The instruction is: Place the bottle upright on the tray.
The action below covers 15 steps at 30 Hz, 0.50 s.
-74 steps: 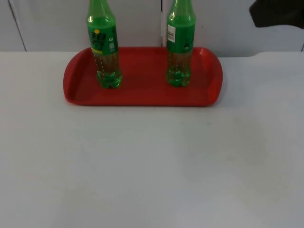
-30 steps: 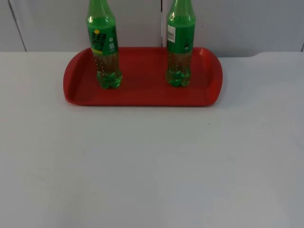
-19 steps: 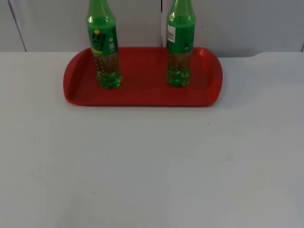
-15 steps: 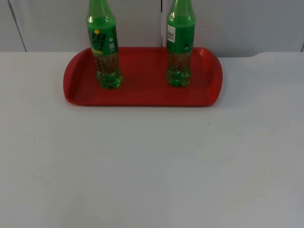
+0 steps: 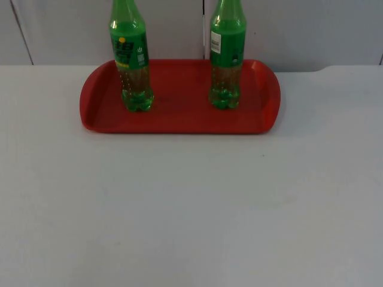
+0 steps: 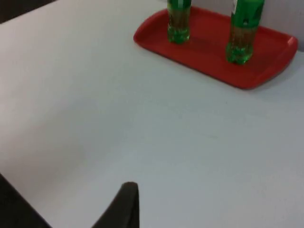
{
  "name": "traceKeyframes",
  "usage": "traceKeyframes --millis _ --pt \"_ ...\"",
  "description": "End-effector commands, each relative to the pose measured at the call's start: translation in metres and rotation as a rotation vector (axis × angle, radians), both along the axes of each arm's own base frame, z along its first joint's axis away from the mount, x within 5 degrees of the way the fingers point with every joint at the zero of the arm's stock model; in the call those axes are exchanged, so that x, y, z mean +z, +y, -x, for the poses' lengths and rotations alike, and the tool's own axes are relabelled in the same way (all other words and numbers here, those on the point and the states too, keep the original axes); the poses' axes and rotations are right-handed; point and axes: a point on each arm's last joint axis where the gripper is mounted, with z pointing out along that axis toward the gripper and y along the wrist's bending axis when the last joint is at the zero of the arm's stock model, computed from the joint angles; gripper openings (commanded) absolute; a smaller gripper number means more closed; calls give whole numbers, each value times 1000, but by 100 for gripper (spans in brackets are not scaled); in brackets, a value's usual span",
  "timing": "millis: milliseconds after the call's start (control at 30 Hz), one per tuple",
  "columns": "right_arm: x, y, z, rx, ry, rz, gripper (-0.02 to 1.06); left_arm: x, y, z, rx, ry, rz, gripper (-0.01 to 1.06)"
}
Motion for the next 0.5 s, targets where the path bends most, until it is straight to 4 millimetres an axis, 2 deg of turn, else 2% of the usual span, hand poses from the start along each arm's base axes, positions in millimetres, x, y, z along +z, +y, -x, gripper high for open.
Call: traceKeyframes --millis 0,467 --pt "-5 1 -1 1 17 13 105 -1 0 0 -2 -2 0 105" --pt "-9 1 -2 6 25 33 105 -1 0 0 -3 -1 2 105"
